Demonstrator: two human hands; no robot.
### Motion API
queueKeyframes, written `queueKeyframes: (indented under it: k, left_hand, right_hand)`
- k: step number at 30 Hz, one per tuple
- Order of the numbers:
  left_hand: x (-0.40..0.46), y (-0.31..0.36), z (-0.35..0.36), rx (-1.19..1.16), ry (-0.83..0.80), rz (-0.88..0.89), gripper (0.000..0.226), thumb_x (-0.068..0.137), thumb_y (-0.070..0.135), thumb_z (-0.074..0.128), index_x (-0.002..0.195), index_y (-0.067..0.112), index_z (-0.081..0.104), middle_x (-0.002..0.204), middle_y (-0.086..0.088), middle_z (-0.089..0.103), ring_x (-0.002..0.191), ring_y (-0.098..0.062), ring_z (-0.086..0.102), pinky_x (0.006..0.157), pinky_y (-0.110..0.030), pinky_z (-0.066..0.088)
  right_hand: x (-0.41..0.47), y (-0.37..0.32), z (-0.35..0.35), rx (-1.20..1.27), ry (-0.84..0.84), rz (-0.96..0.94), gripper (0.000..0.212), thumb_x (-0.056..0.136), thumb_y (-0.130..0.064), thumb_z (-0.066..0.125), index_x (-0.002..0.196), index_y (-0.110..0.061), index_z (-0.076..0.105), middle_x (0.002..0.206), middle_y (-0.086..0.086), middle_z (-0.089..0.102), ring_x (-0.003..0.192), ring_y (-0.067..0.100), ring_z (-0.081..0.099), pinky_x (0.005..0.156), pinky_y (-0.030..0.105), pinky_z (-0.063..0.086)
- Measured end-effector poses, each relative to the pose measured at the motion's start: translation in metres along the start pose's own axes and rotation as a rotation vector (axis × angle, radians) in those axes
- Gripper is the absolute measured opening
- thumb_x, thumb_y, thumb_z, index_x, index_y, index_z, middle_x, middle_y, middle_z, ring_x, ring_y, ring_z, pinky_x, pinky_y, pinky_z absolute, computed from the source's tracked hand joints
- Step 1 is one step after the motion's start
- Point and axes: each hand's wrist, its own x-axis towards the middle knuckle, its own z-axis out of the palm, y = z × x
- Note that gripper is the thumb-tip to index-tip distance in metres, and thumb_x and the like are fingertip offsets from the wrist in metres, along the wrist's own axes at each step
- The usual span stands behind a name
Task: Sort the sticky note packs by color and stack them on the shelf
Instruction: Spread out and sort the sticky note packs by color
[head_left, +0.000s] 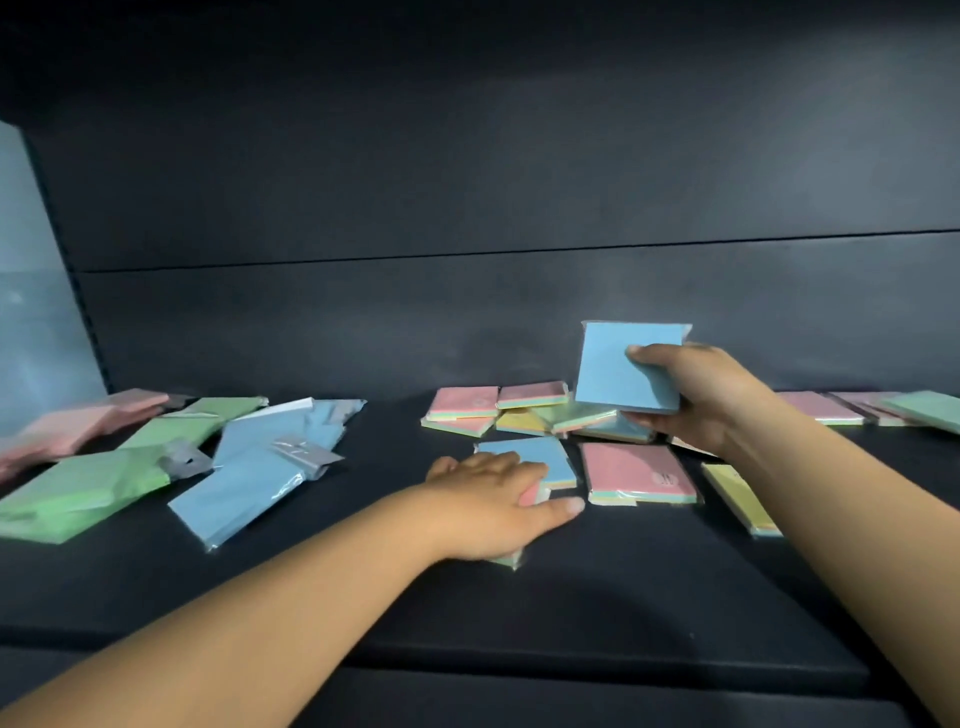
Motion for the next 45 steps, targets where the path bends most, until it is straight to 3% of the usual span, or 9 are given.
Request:
queueKeyframes:
  k: [8, 13, 20, 30, 34, 36, 38, 40, 45]
  left_hand:
    - [0.005, -0.007, -0.010, -0.350, 0.473, 0.009, 0.048, 0.098, 0.044, 0.025, 0.138, 0.026, 0.042, 0.149, 0.007, 0.036, 0.138, -0.010, 0.027, 0.111, -0.028, 0.024]
    - [-0.047, -0.044, -0.018, -0.477, 0.745, -0.141, 0.043, 0.096, 0.039, 0.037, 0.102, 0.009, 0.068, 0.109, -0.003, 0.068, 0.108, -0.019, 0.058, 0.089, -0.024, 0.038]
    - [-0.143, -0.131, 0.009, -0.411, 0.948, -0.363, 0.033, 0.094, 0.032, 0.048, 0.084, 0.013, 0.073, 0.074, 0.006, 0.066, 0.085, -0.016, 0.062, 0.072, -0.024, 0.040]
    - [-0.187, -0.227, 0.043, -0.081, 0.843, -0.161, 0.046, 0.085, 0.040, 0.036, 0.076, 0.011, 0.071, 0.072, 0.002, 0.067, 0.070, -0.019, 0.061, 0.065, -0.021, 0.038]
    - [-0.185, -0.234, 0.041, -0.075, 0.852, -0.051, 0.041, 0.085, 0.038, 0.038, 0.074, 0.015, 0.070, 0.068, 0.006, 0.066, 0.067, -0.014, 0.059, 0.064, -0.020, 0.040]
    - [-0.182, -0.235, 0.037, -0.072, 0.859, -0.026, 0.043, 0.085, 0.039, 0.036, 0.073, 0.015, 0.069, 0.066, 0.006, 0.066, 0.065, -0.016, 0.061, 0.060, -0.022, 0.041]
    - [-0.178, -0.236, 0.033, -0.099, 0.868, -0.015, 0.047, 0.084, 0.045, 0.033, 0.077, 0.016, 0.070, 0.071, 0.006, 0.068, 0.070, -0.017, 0.062, 0.062, -0.023, 0.039]
    - [-0.174, -0.237, 0.032, -0.148, 0.872, -0.014, 0.049, 0.084, 0.050, 0.033, 0.088, 0.018, 0.069, 0.082, 0.006, 0.069, 0.082, -0.015, 0.060, 0.066, -0.023, 0.037]
    - [-0.170, -0.241, 0.036, -0.229, 0.923, 0.000, 0.028, 0.091, 0.036, 0.047, 0.094, 0.018, 0.068, 0.090, 0.006, 0.067, 0.087, -0.013, 0.054, 0.069, -0.025, 0.037]
  right_hand:
    - [-0.008, 0.002, 0.006, -0.008, -0.079, 0.031, 0.011, 0.092, -0.008, 0.045, 0.084, -0.014, 0.047, 0.081, 0.007, 0.058, 0.068, 0.020, 0.059, 0.052, 0.033, 0.055]
    - [-0.022, 0.003, 0.023, -0.029, -0.217, -0.046, 0.009, 0.092, -0.003, 0.050, 0.088, -0.010, 0.053, 0.086, 0.009, 0.065, 0.075, 0.022, 0.065, 0.069, 0.042, 0.055]
    - [-0.054, 0.004, 0.082, -0.017, -0.303, 0.017, 0.005, 0.087, -0.001, 0.058, 0.084, -0.005, 0.059, 0.084, 0.010, 0.065, 0.071, 0.020, 0.063, 0.065, 0.037, 0.055]
    - [-0.046, 0.039, 0.262, -0.070, -0.269, 0.041, 0.006, 0.089, 0.001, 0.057, 0.087, -0.003, 0.053, 0.079, 0.011, 0.060, 0.065, 0.022, 0.060, 0.040, 0.027, 0.051]
    - [-0.021, 0.065, 0.291, -0.381, -0.075, -0.029, 0.014, 0.085, -0.007, 0.063, 0.094, -0.003, 0.054, 0.111, 0.017, 0.061, 0.099, 0.033, 0.061, 0.075, 0.042, 0.055]
    - [-0.016, 0.072, 0.293, -0.667, 0.012, -0.096, 0.023, 0.086, -0.015, 0.062, 0.102, -0.004, 0.051, 0.099, 0.010, 0.058, 0.086, 0.027, 0.056, 0.064, 0.032, 0.047]
    - [-0.018, 0.073, 0.290, -0.865, 0.035, -0.134, 0.019, 0.088, -0.018, 0.059, 0.083, -0.006, 0.046, 0.072, 0.006, 0.046, 0.061, 0.020, 0.044, 0.046, 0.026, 0.029]
    - [-0.017, 0.075, 0.288, -0.961, 0.054, -0.170, 0.034, 0.088, -0.017, 0.058, 0.062, -0.009, 0.037, 0.059, 0.004, 0.036, 0.052, 0.018, 0.036, 0.043, 0.025, 0.024]
    - [-0.022, 0.078, 0.284, -1.082, 0.034, -0.212, 0.044, 0.091, -0.029, 0.055, 0.058, -0.007, 0.037, 0.057, 0.005, 0.036, 0.050, 0.017, 0.034, 0.047, 0.028, 0.027]
